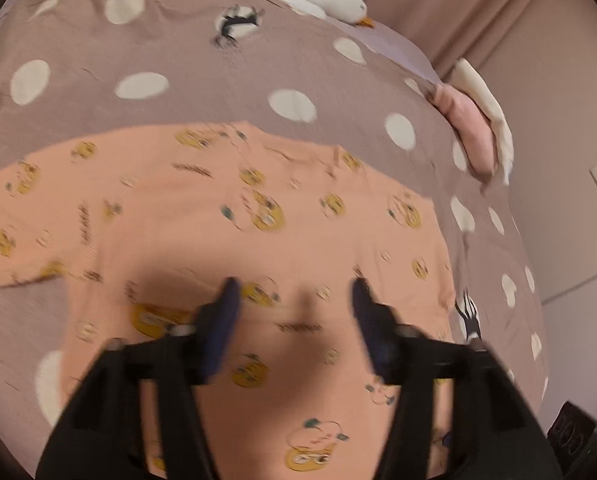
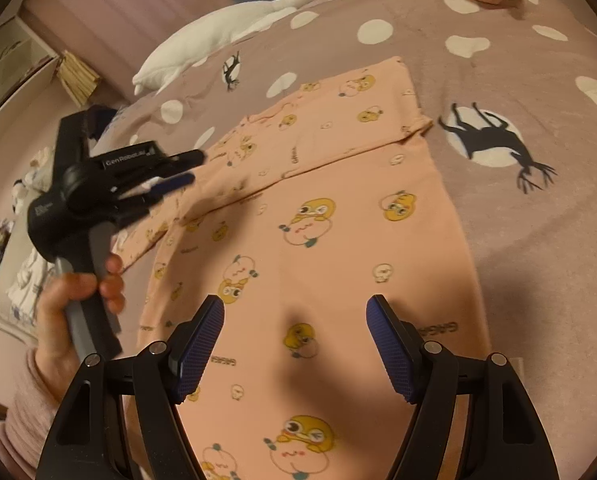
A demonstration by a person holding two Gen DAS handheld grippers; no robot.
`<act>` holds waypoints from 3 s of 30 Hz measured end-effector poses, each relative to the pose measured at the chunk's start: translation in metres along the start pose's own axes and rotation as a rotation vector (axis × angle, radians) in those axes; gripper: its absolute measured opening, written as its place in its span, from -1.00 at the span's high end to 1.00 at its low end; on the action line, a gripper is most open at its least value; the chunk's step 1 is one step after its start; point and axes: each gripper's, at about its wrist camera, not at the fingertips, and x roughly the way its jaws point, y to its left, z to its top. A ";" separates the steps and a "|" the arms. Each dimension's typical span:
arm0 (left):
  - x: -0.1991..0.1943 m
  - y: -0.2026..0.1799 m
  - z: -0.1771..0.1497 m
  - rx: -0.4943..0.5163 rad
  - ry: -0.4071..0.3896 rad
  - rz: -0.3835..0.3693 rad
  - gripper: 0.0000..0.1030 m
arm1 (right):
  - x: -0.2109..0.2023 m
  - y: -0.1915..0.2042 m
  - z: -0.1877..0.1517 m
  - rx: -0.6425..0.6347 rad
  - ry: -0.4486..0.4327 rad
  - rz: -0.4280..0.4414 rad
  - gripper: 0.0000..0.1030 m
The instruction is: Fold small clothes
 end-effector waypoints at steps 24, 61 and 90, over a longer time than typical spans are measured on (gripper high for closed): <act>-0.172 0.344 -0.055 -0.929 -0.474 0.011 -0.25 | 0.033 0.028 0.005 -0.083 0.075 -0.018 -0.43; -0.021 -0.016 0.032 0.039 -0.156 0.019 0.97 | 0.000 -0.015 0.000 0.005 0.004 -0.024 -0.43; -0.070 0.070 -0.073 -0.041 -0.026 -0.004 -0.60 | 0.071 0.087 0.056 -0.366 -0.017 0.010 -0.43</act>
